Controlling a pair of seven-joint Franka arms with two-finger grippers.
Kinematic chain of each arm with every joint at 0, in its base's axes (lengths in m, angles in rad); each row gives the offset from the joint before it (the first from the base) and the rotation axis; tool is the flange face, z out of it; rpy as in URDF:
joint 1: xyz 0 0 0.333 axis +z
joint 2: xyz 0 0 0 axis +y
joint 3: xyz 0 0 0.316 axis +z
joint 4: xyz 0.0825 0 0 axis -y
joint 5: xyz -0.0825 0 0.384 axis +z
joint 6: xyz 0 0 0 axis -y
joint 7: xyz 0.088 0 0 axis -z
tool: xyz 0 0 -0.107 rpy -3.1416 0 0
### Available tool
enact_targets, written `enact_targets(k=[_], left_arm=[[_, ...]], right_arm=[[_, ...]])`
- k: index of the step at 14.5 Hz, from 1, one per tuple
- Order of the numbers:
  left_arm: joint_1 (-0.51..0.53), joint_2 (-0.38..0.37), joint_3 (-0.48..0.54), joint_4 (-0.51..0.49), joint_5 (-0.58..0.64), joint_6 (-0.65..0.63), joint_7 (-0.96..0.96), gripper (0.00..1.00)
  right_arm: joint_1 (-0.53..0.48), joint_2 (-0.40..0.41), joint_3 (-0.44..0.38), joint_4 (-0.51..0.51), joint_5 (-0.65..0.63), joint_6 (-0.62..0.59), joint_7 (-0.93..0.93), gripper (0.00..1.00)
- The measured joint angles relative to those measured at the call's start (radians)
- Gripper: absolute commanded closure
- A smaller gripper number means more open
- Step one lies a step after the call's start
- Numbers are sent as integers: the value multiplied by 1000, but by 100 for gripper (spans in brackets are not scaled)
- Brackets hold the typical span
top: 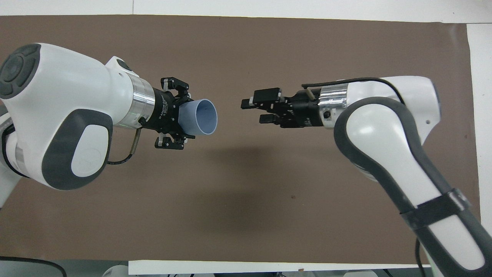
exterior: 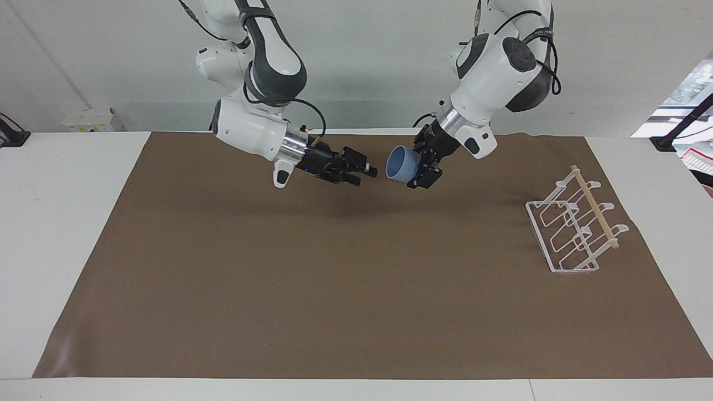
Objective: Hang cup on cup holder
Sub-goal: 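Carry the cup with the left gripper to the rack while the right gripper retreats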
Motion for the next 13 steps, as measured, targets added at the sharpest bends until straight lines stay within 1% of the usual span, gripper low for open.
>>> enact_targets(k=[1,3,4,6,8,10,11,13], left_arm=[[20,0,1,1,58,-26,52,100],[70,-2,4,1,165,-72,225,100],[98,-1,5,1,230,-83,335,100],[145,-1,8,1,398,-95,566,100],[185,7,10,-4,568,-94,694,100],[199,42,11,-7,769,-73,712,100],[198,66,10,-7,867,-62,662,100],[192,105,3,-8,1075,-53,480,100]], right_arm=[[-49,-11,-1,0,-52,-7,0,0],[-140,-20,-4,0,-198,-51,-1,0],[-171,-21,-5,2,-304,-74,-1,0],[-205,-23,-6,17,-549,-121,-1,0],[-227,-28,-5,64,-767,-194,0,0],[-248,-34,-6,145,-921,-305,0,0],[-259,-38,-6,189,-975,-365,0,0],[-281,-46,-6,270,-1038,-482,-3,0]])
